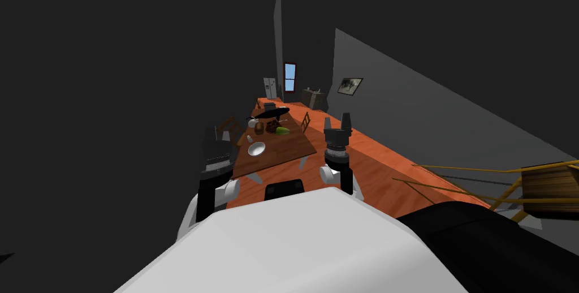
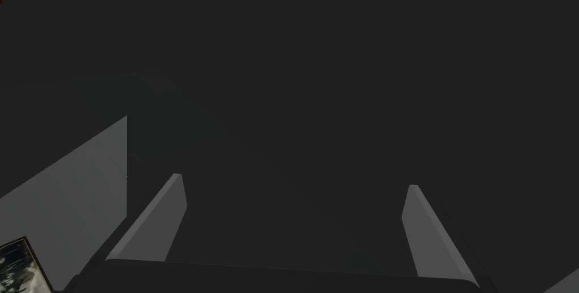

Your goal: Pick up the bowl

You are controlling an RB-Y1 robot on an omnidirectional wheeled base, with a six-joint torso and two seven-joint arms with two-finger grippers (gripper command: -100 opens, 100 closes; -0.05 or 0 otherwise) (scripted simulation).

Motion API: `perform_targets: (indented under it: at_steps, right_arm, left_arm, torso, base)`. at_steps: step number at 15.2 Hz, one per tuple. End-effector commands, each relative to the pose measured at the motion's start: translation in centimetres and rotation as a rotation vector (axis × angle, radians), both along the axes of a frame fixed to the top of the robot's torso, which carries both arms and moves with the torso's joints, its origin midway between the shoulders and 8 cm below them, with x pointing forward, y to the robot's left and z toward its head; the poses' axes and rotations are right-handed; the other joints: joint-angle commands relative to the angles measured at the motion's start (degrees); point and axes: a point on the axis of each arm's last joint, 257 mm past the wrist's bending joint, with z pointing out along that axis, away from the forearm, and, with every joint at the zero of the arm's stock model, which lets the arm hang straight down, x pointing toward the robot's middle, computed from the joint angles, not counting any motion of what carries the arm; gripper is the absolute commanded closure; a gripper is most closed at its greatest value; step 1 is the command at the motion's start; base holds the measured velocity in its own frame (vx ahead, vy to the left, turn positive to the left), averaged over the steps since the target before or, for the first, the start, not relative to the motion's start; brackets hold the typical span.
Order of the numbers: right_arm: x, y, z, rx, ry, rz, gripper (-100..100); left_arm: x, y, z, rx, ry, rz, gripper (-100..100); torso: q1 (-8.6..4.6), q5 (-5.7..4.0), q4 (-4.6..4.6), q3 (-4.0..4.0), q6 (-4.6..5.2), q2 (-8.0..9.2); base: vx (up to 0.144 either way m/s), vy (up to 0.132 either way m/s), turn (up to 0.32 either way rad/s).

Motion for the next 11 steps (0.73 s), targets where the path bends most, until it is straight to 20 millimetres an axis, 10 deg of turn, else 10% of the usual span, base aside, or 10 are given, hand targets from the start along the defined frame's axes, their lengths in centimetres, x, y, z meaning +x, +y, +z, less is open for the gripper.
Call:
perform_targets:
  at_steps: [1, 11]
  right_arm:
    - [0.0, 0.0, 0.0, 0.0, 0.0, 0.0, 0]
    - [0.0, 0.0, 0.0, 0.0, 0.0, 0.0, 0]
  left_arm:
    - [0.3, 0.0, -0.4, 0.03, 0.022, -0.01, -100]
    - [2.8, 2.7, -4.7, 0.111, 0.215, 0.011, -100]
  torso:
    - [0.0, 0.0, 0.0, 0.0, 0.0, 0.0]
    - [0.19, 0.04, 0.02, 0.06, 0.04, 0.1]
  base:
    - [-0.003, 0.004, -0.05]
    - [-0.019, 0.027, -0.145]
